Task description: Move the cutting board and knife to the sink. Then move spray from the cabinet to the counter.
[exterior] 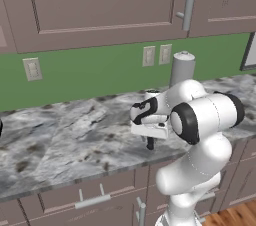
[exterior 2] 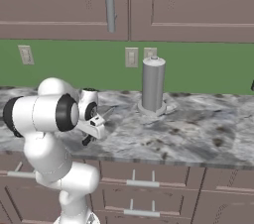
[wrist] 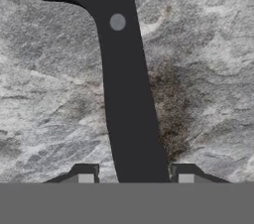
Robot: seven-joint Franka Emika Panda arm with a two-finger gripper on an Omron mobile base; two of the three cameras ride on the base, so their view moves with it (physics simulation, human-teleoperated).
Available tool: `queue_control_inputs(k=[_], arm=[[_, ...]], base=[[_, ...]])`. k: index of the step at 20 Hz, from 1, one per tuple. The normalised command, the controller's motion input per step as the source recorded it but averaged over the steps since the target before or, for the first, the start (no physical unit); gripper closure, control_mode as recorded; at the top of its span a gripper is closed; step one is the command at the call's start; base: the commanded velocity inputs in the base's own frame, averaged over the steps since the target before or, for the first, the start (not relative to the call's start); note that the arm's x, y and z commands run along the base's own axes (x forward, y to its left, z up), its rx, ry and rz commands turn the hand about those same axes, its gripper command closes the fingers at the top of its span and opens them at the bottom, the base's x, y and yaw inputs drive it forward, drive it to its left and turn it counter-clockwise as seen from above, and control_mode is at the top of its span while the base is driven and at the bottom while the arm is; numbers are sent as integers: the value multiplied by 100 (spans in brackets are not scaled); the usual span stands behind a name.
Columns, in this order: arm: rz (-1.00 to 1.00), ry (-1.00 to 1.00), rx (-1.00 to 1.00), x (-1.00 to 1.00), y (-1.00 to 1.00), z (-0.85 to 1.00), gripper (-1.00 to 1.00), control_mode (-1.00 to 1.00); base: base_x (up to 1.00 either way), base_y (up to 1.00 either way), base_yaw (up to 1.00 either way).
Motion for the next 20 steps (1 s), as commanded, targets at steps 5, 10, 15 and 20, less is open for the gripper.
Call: queue_control_inputs(k=[5,10,15,20], arm=[[0,-8,6,-21,0,-1,100,-100],[-2,-5,9,-26,0,0,100,-100],[-5,-2,6,-30,-7,24,100,-100],[-8,-3,0,-12,-1,85,100,-100]], base=[[0,0,0],[0,0,0],[0,0,0],[0,0,0]])
